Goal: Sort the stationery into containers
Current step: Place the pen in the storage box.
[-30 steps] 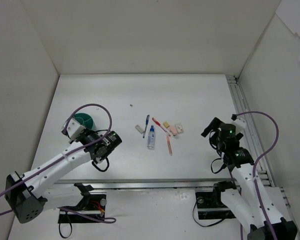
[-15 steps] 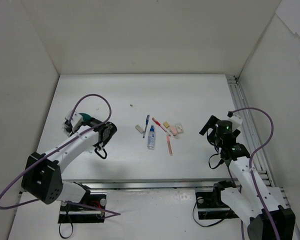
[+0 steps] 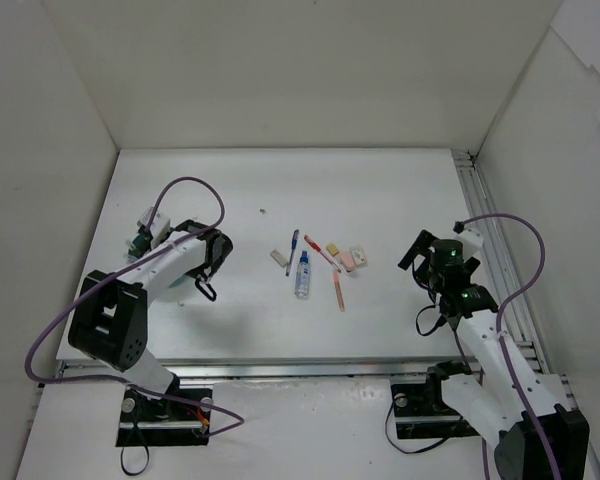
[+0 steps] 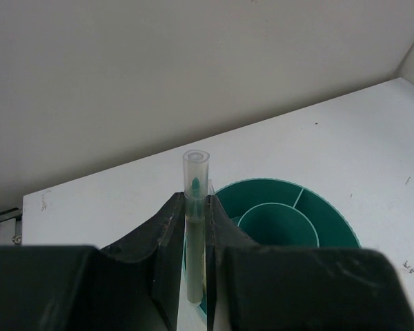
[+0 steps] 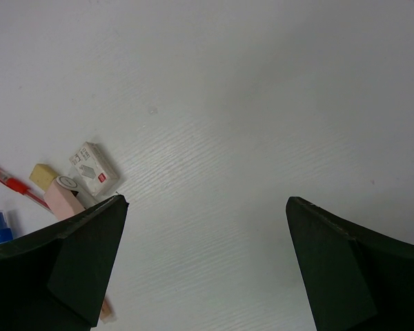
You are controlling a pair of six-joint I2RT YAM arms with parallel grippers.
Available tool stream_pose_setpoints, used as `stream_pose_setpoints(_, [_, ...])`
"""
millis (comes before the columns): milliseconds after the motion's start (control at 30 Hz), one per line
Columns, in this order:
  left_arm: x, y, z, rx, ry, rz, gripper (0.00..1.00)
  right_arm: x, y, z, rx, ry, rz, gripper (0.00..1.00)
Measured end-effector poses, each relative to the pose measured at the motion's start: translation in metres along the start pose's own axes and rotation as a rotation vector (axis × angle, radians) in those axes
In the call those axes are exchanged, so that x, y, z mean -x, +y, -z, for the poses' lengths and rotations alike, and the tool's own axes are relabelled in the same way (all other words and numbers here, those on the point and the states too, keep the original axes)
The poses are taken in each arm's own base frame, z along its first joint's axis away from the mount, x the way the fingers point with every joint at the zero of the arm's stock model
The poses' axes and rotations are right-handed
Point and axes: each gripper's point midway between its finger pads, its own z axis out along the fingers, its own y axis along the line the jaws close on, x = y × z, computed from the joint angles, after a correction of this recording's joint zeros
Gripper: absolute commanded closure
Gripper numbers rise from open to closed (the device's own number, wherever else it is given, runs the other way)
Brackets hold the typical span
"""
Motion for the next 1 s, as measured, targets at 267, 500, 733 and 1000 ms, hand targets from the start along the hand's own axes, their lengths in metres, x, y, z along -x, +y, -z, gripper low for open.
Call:
stream_pose_setpoints(267, [-0.011, 0.002, -0.007, 0.03, 0.002, -0.046, 1.0, -0.001, -0.002, -0.001, -0.011, 0.002, 0.014, 0.02])
stream_pose_setpoints(500, [-0.028, 0.002, -0.011, 0.059, 0.024, -0.109, 1.0, -0.001, -0.003, -0.002, -0.011, 0.002, 0.021, 0.02])
stream_pose_setpoints(733, [-0.019, 0.009, -0.008, 0.07, 0.064, -0.036, 1.0, -0.001, -0.002, -0.002, -0.011, 0.002, 0.02, 0.02])
stream_pose_setpoints(1000, [0.001, 0.01, -0.007, 0.066, 0.071, 0.057, 1.0, -0.002, -0.003, -0.003, -0.014, 0.008, 0.023, 0.02])
